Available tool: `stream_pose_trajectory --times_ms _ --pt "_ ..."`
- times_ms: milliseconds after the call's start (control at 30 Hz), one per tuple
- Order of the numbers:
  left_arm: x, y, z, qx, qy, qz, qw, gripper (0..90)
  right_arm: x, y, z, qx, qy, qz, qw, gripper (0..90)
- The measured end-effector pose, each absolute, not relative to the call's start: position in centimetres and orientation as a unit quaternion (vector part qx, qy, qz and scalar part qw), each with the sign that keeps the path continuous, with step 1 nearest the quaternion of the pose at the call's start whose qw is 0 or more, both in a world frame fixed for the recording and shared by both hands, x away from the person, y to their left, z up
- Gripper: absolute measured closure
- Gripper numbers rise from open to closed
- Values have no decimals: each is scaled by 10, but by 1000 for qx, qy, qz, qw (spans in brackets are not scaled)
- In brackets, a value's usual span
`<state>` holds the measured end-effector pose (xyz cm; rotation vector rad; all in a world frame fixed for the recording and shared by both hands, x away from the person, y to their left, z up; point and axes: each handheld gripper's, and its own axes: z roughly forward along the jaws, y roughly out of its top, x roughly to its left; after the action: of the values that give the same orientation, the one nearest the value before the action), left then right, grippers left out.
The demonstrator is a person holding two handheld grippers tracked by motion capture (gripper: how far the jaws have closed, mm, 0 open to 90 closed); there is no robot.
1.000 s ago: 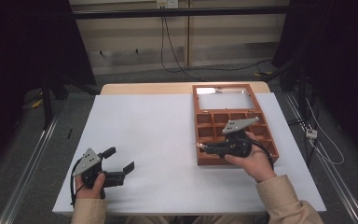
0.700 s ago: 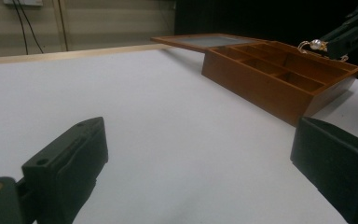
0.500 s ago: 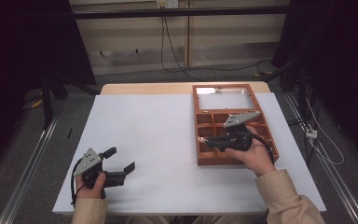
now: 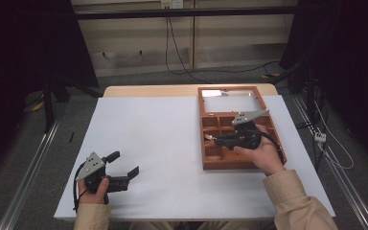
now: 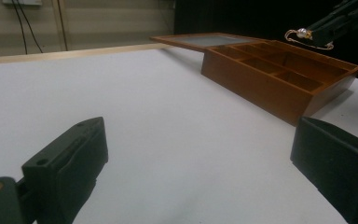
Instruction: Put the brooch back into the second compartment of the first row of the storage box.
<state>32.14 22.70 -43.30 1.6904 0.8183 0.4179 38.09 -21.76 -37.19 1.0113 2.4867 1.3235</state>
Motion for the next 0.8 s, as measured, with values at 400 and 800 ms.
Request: stream_pose_trajectory --times_ms 400,800 --pt "321 227 -433 721 349 177 572 38 390 -219 -369 343 824 444 81 807" --pt "321 227 -433 721 348 177 572 38 398 -222 -367 349 821 444 86 807"
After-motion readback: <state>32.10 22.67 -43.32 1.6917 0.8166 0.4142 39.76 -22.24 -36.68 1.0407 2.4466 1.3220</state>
